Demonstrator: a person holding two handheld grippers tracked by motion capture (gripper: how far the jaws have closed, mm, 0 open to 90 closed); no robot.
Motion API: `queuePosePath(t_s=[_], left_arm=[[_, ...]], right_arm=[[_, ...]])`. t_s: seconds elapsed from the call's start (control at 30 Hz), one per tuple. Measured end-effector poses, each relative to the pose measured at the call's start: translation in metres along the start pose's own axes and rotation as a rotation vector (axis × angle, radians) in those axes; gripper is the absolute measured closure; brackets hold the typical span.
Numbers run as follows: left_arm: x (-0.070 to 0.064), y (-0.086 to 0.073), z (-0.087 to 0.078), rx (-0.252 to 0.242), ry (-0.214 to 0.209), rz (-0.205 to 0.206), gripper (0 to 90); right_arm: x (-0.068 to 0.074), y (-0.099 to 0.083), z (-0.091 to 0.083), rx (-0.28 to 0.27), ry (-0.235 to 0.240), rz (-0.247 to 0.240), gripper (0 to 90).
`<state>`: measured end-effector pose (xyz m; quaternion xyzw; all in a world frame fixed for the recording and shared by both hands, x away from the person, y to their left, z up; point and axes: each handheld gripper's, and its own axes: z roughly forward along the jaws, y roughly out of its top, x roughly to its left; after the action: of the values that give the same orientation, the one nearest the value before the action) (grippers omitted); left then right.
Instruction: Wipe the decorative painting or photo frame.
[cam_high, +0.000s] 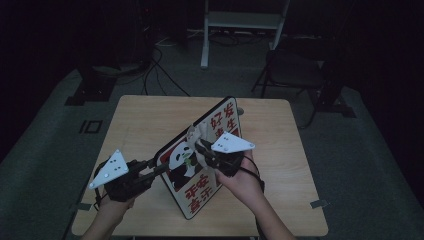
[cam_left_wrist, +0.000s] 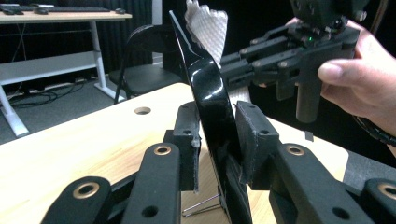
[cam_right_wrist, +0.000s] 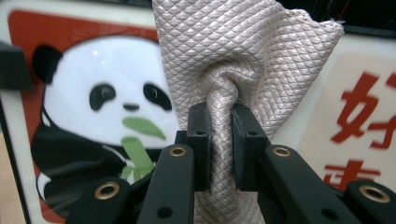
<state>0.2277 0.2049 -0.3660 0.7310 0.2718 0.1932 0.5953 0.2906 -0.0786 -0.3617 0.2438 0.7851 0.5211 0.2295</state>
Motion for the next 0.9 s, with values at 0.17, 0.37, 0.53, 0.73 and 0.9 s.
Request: queuePosePath(t_s=[0.17,0.37,0.53,0.73,0.9], left_arm=[[-0.001,0.000,0.000,0.000,0.003,0.006,72.2],[-0.001,0.000,0.000,0.000,0.001,0.006,72.1],[-0.001,0.000,0.000,-0.002,-0.001,0.005,72.1],[-0.002,0.000,0.000,-0.001,0.000,0.007,72.0],[-0.002,0.000,0.000,-0.002,0.000,0.007,72.0]], right_arm=[[0.000,-0.008,0.000,0.015,-0.004,0.005,79.6],[0.001,-0.021,0.001,0.039,-0.003,0.018,79.6],[0.000,-0.033,0.002,0.059,0.003,0.035,79.6],[0.000,-0.048,0.003,0.094,0.009,0.050,79.6],[0.000,-0.059,0.004,0.121,0.010,0.060,79.6]])
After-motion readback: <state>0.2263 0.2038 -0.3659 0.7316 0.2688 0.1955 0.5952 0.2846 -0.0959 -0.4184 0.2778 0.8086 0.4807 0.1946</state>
